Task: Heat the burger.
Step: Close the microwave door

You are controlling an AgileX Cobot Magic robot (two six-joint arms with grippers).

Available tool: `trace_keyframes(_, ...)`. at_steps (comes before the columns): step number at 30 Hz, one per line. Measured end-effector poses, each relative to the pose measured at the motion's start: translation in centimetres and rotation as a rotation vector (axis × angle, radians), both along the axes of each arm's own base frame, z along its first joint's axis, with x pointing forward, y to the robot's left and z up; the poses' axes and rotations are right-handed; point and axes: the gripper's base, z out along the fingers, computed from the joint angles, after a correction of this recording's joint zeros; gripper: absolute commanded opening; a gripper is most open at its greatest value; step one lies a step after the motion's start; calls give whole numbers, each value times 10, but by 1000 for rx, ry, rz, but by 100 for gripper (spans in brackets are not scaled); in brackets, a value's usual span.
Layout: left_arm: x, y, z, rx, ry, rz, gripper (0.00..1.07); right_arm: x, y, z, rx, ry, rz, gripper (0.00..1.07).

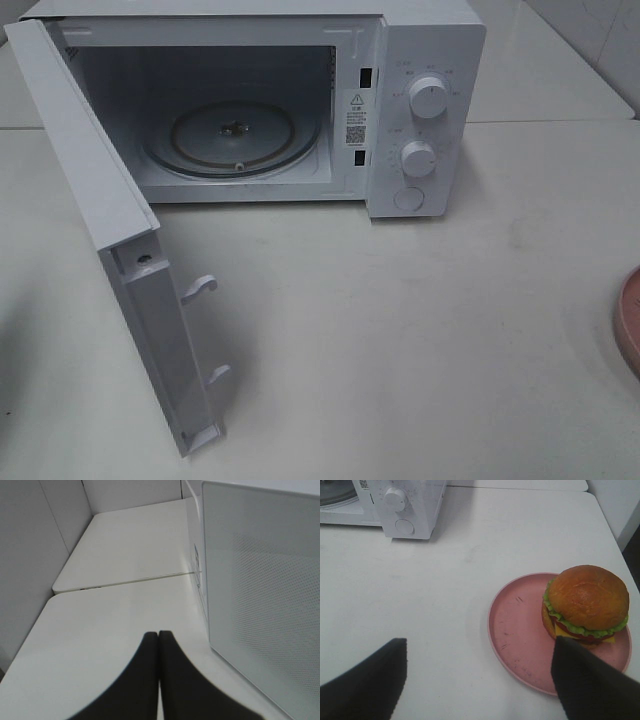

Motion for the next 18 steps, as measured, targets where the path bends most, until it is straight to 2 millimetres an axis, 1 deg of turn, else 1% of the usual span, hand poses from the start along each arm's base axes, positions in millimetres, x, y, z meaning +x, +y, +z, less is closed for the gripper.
trace_keyframes(1,5,-2,-3,-13,11,-14,0,0,0,0,0,0,0,76)
trace_keyframes(7,12,-8,-9,-32,24,-81,0,0,0,0,0,0,0,76)
trace_keyframes(9,19,-15,-13,-56,26,-153,0,0,0,0,0,0,0,76)
trace_keyframes(12,20,-17,-14,-60,25,-174,0,0,0,0,0,0,0,76)
trace_keyframes(14,25,-24,-19,-68,19,-261,0,0,0,0,0,0,0,76)
trace_keyframes(18,27,-28,-22,-80,5,-303,0,0,0,0,0,0,0,76)
